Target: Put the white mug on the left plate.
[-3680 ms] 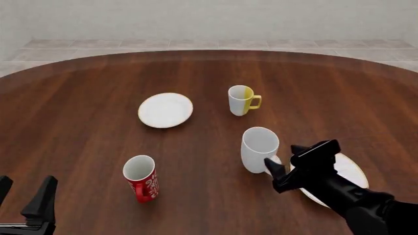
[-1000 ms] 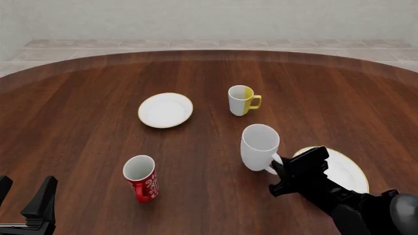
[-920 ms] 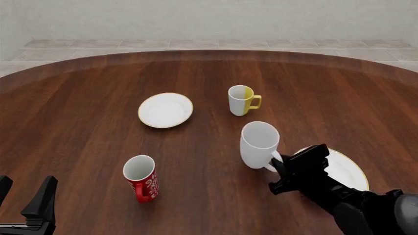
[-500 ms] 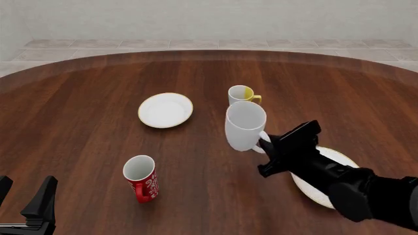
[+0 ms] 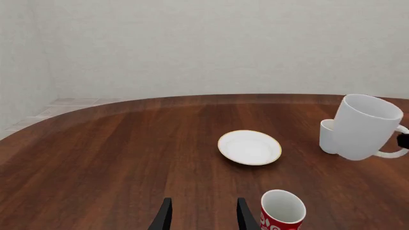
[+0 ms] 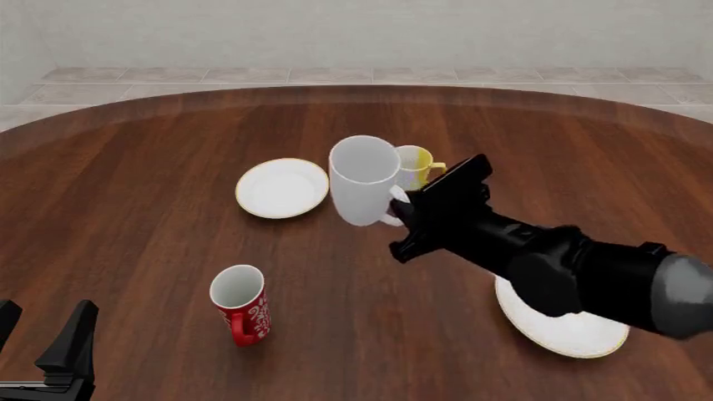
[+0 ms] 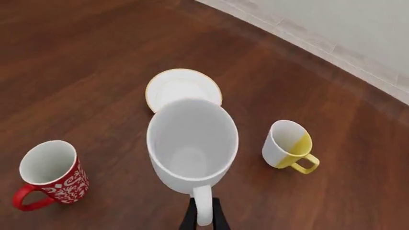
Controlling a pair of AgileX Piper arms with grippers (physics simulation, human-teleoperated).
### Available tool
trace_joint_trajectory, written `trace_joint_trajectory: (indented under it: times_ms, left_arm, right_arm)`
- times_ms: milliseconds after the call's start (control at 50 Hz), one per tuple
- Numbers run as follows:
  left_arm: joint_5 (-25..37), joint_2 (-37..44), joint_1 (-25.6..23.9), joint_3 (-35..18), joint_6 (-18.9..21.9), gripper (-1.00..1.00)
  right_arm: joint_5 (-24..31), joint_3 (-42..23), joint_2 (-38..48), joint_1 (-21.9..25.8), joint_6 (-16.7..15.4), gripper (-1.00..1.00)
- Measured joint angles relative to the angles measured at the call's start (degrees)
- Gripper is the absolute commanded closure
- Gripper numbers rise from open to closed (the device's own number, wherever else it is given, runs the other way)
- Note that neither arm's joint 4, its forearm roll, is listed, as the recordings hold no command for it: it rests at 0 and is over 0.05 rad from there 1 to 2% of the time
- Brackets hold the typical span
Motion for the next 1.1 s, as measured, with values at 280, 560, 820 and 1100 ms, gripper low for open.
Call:
trace_joint_trajectory:
  times_ms: [280, 560, 820, 1100]
  left_arm:
    - [0.0, 0.0, 0.0, 0.0, 0.0, -1.0]
    - [0.0, 0.0, 0.0, 0.0, 0.0, -1.0]
    - [0.0, 0.0, 0.0, 0.0, 0.0, -1.0]
    - [0.0, 0.0, 0.0, 0.0, 0.0, -1.0]
  right_arm:
    - [1.9, -7.0, 4.8, 2.1, 0.1, 1.0]
    - [3.1, -13.0, 9.5, 3.3, 0.9, 1.0]
    - [4.7, -18.8, 13.7, 4.2, 1.0, 1.0]
    - [7.0, -25.3, 18.3, 4.8, 0.9, 1.0]
